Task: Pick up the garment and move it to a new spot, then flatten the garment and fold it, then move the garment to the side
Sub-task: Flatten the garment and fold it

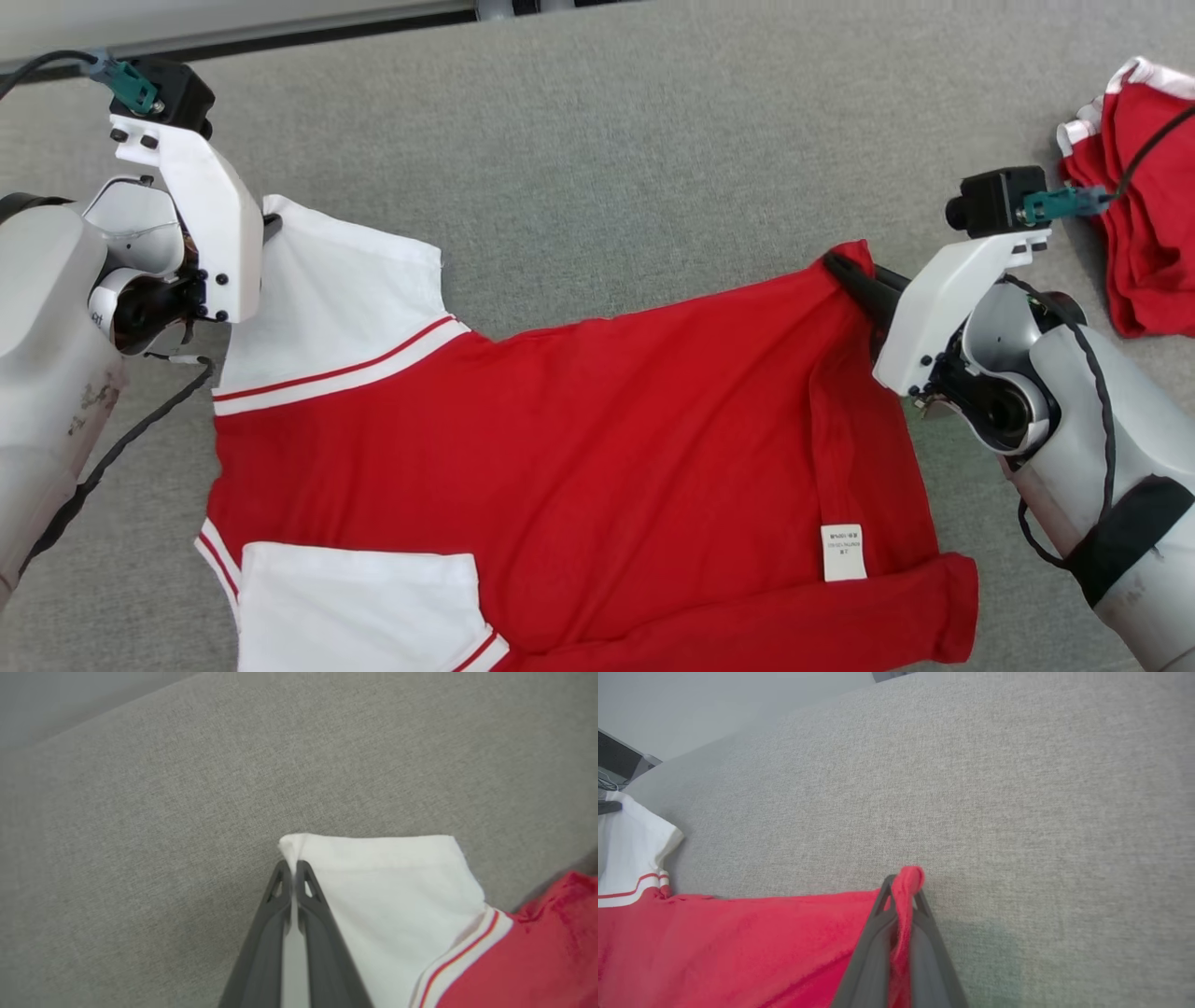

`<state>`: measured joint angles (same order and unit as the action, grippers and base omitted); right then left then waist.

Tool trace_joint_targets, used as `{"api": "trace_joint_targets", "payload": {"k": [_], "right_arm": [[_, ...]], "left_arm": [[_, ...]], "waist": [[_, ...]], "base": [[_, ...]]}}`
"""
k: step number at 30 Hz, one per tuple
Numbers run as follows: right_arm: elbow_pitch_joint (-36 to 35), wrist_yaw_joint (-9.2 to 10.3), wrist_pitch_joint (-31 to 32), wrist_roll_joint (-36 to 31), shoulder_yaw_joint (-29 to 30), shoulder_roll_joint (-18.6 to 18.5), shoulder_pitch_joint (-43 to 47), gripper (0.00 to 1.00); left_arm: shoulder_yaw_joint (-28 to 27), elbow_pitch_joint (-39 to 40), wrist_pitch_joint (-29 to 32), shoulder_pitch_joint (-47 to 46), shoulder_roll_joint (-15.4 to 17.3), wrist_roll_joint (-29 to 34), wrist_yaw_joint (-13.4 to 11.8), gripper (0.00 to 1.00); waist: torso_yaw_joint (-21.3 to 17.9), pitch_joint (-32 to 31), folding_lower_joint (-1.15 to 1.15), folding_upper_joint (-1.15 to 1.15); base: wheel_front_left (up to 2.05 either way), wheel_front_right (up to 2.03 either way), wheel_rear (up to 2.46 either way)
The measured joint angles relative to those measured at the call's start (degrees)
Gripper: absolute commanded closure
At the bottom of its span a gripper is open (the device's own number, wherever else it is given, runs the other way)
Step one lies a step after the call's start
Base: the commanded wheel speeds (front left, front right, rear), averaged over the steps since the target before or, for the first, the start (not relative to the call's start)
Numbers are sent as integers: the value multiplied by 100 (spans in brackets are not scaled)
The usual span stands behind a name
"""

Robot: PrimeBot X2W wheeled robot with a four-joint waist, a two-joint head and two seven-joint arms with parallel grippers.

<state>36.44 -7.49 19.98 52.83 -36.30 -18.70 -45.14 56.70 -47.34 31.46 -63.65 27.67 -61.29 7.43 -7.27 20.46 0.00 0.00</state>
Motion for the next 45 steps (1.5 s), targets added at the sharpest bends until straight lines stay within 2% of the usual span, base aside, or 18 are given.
{"api": "trace_joint_targets", "payload": {"k": [4,6,8,15,20,23,30,38,45], "right_arm": [[156,0,-189,163,-96,-60,96,100],[277,0,-319,285,-143,-137,231,100],[330,0,-354,325,-167,-160,285,100],[683,0,-434,626,-372,-281,620,100],[845,0,-421,836,-552,-345,781,100],[840,0,-334,916,-713,-435,879,100],[638,0,73,1080,-1181,-734,1018,100],[676,0,120,1117,-1534,-896,926,100],[724,0,172,1262,-1839,-857,837,100]], "left_arm": [[74,121,-12,110,80,-182,0,100],[66,303,145,298,75,-521,0,100],[94,392,221,348,97,-587,0,100],[330,829,476,573,508,-751,1,100],[405,1036,695,892,602,-1056,1,100],[508,1271,960,1065,668,-1215,1,100],[728,1936,1951,1449,1073,-1723,-4,100],[950,2693,2675,1954,1198,-2173,-344,100],[1068,3137,2958,2145,1304,-2346,-591,100]], "waist": [[83,-269,0,0],[177,-510,0,0],[215,-598,0,0],[485,-1217,0,0],[650,-1639,0,0],[728,-1868,0,0],[809,-2200,0,0],[768,-2186,0,0],[744,-2105,0,0]], "base": [[0,0,0],[0,0,0],[0,0,0],[0,0,0],[0,0,0],[0,0,0],[0,0,0],[0,0,0],[0,0,0]]}}
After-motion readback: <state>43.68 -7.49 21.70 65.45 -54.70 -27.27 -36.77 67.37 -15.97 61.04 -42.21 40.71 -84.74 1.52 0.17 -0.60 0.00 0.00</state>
